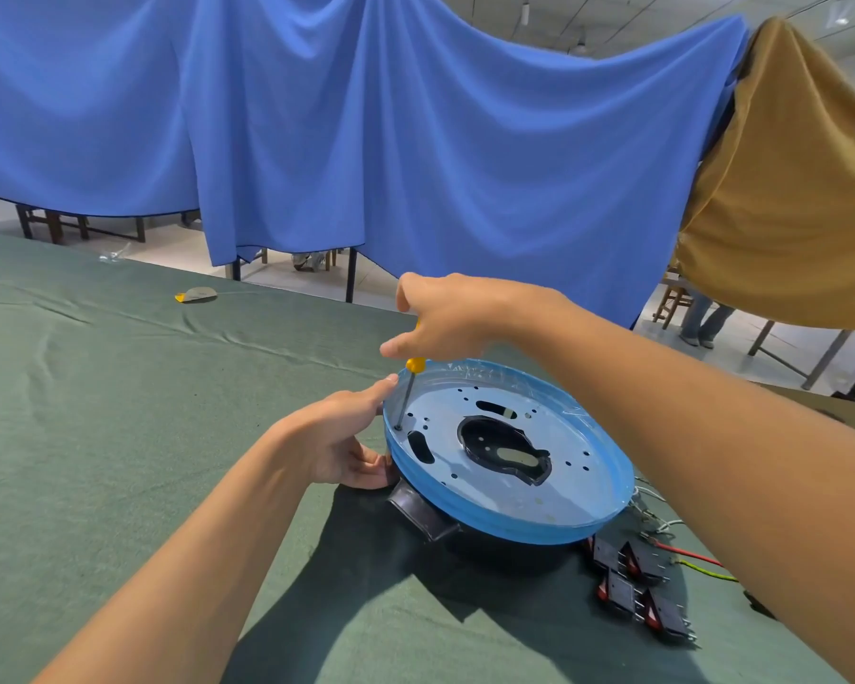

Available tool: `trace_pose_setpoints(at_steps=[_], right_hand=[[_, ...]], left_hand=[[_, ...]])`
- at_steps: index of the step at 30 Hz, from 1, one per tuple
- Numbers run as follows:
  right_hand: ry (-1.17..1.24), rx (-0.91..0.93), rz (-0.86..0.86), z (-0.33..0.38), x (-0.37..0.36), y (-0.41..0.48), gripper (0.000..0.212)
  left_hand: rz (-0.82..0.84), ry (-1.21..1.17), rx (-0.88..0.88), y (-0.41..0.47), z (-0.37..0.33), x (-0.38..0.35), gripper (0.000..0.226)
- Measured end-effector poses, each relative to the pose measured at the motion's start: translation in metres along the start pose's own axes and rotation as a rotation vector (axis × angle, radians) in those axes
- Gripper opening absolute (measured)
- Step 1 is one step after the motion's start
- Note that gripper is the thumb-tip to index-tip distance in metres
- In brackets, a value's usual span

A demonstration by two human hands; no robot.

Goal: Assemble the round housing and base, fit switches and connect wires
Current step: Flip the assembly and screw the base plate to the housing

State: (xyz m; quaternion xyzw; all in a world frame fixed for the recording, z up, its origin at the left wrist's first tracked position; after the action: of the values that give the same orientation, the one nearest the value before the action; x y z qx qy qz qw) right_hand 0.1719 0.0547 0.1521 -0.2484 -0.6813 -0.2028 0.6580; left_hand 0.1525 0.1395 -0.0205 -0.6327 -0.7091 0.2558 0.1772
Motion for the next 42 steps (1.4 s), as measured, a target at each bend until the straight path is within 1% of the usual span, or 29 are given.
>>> trace_pose_setpoints(at_steps=[2, 4, 6, 8, 10, 11, 14, 15, 19, 21, 23, 24, 26, 28, 30, 32, 34, 37, 38, 40, 42], right_hand=[[0.015, 0.013, 0.027, 0.0013, 0.0009, -0.0014, 0.039], [0.017, 0.028, -0.052, 0.0032, 0.0015, -0.0016, 0.034], [-0.002, 0.002, -0.114, 0.0015, 0.0008, -0.0018, 0.035], [0.009, -0.022, -0.056, -0.0004, -0.0013, -0.0015, 0.043], [0.046, -0.008, 0.008, 0.0003, -0.0013, -0.0010, 0.049], [0.060, 0.007, 0.000, 0.0014, -0.0006, -0.0008, 0.050], [0.006, 0.024, -0.147, 0.0028, 0.0014, -0.0017, 0.034], [-0.017, 0.009, -0.158, 0.0021, 0.0003, -0.0023, 0.034], [0.053, -0.006, -0.027, 0.0010, -0.0016, -0.0013, 0.045], [0.061, 0.014, -0.074, 0.0024, 0.0007, -0.0012, 0.042], [0.003, 0.002, -0.161, 0.0028, 0.0013, -0.0023, 0.034], [-0.026, -0.014, -0.172, 0.0023, 0.0002, -0.0024, 0.033], [-0.012, -0.036, -0.116, 0.0010, -0.0028, -0.0013, 0.037], [0.054, -0.027, -0.074, 0.0018, -0.0023, 0.0000, 0.040], [0.062, -0.010, -0.133, 0.0043, -0.0001, 0.0001, 0.037], [0.001, -0.019, -0.216, 0.0067, 0.0011, -0.0009, 0.033], [-0.002, -0.036, -0.203, 0.0065, -0.0012, -0.0010, 0.037], [0.105, -0.027, -0.109, 0.0055, -0.0019, 0.0001, 0.041], [0.109, -0.020, -0.116, 0.0057, -0.0008, -0.0001, 0.039], [0.051, -0.022, -0.188, 0.0067, 0.0016, -0.0018, 0.030], [-0.005, -0.058, -0.225, 0.0045, 0.0012, -0.0041, 0.029]], left_hand=[[-0.006, 0.000, 0.004, 0.0004, 0.0003, 0.0002, 0.052], [-0.010, 0.003, 0.010, 0.0004, 0.0010, -0.0007, 0.052], [-0.009, 0.009, 0.011, -0.0003, 0.0014, -0.0024, 0.052], [-0.012, 0.007, 0.004, -0.0006, 0.0008, -0.0023, 0.052], [-0.012, 0.006, 0.004, -0.0009, 0.0004, -0.0014, 0.052], [-0.010, 0.006, 0.009, -0.0011, 0.0008, -0.0017, 0.052], [-0.007, -0.009, 0.015, -0.0018, 0.0013, -0.0035, 0.049], [-0.010, -0.009, 0.013, -0.0019, 0.0015, -0.0036, 0.049], [-0.009, -0.014, 0.008, -0.0015, 0.0011, -0.0020, 0.049], [-0.004, -0.015, 0.012, -0.0017, 0.0009, -0.0024, 0.050], [-0.007, -0.015, 0.011, -0.0013, 0.0007, -0.0030, 0.050], [-0.009, -0.015, 0.008, -0.0012, 0.0005, -0.0029, 0.050], [-0.013, -0.018, 0.003, -0.0007, 0.0001, -0.0022, 0.050], [-0.013, -0.022, 0.006, -0.0006, 0.0005, -0.0010, 0.049], [-0.013, -0.019, 0.014, -0.0006, 0.0011, -0.0010, 0.050], [-0.014, -0.017, 0.014, -0.0002, 0.0012, -0.0010, 0.050], [-0.011, -0.014, 0.009, -0.0003, 0.0009, -0.0012, 0.050], [-0.017, -0.011, 0.007, -0.0002, 0.0008, -0.0003, 0.051], [-0.019, -0.011, 0.008, 0.0001, 0.0008, 0.0002, 0.051], [-0.024, -0.011, 0.012, 0.0013, 0.0011, 0.0008, 0.052], [-0.023, -0.016, 0.016, 0.0023, 0.0013, 0.0008, 0.052]])
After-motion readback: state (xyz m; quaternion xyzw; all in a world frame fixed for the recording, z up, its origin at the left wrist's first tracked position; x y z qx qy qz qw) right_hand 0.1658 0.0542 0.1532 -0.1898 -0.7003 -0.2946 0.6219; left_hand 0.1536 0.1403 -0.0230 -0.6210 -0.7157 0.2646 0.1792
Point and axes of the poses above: each hand's wrist, its own y-axis towards the middle knuckle, its own x-axis out of the back of the hand, z = x × y, the point moved 7 cm from there along y, towards the middle knuckle, and after that the axes turned 8 degrees about x, right-handed, at the moved point
